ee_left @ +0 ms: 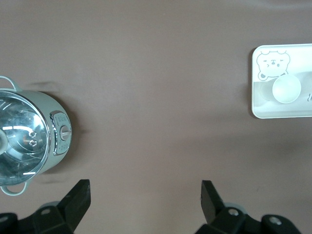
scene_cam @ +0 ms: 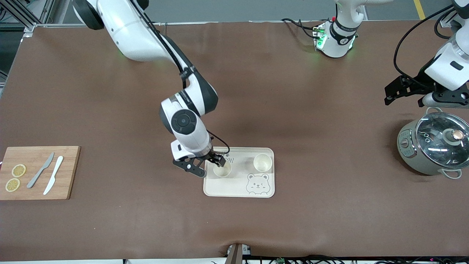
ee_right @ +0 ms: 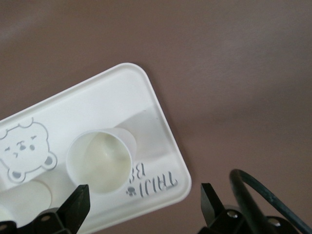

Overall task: Place white IKEA cup upright on tray with both arms
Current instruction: 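Open the right gripper and raise it away from the tray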

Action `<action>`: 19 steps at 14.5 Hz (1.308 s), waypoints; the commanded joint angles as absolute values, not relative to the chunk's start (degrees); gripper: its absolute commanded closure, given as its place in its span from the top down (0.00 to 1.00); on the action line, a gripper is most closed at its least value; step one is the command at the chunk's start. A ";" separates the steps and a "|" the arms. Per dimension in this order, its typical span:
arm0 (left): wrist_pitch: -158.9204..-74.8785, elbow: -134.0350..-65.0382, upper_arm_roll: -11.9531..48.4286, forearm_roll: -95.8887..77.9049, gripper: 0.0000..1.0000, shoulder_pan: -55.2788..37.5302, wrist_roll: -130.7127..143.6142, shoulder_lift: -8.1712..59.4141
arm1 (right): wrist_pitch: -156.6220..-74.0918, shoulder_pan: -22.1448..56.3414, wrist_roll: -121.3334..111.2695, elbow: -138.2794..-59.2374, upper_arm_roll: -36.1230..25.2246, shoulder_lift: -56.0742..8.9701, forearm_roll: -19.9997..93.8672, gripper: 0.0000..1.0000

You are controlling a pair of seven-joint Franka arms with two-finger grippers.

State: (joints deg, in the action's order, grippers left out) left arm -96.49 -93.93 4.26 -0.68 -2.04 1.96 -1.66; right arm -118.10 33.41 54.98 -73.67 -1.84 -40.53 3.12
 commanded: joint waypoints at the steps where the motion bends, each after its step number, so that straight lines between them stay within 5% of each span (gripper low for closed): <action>1: -95.01 -91.58 3.51 -0.97 1.00 -2.64 0.53 -0.53 | -105.79 31.38 50.38 -75.94 -0.97 -30.01 5.52 1.00; 5: -92.90 -91.49 3.78 -0.26 1.00 -2.72 -4.30 0.44 | -89.85 29.01 45.10 -79.43 -1.23 -17.00 7.29 1.00; 11: -89.82 -91.32 3.78 -0.88 1.00 -2.72 -2.82 0.88 | -85.52 17.53 26.07 -99.20 -1.49 6.21 7.12 1.00; 19: -89.82 -90.70 4.13 -0.53 1.00 -2.46 -3.60 0.18 | -86.13 -3.95 -2.46 -102.30 -1.58 10.20 0.09 1.00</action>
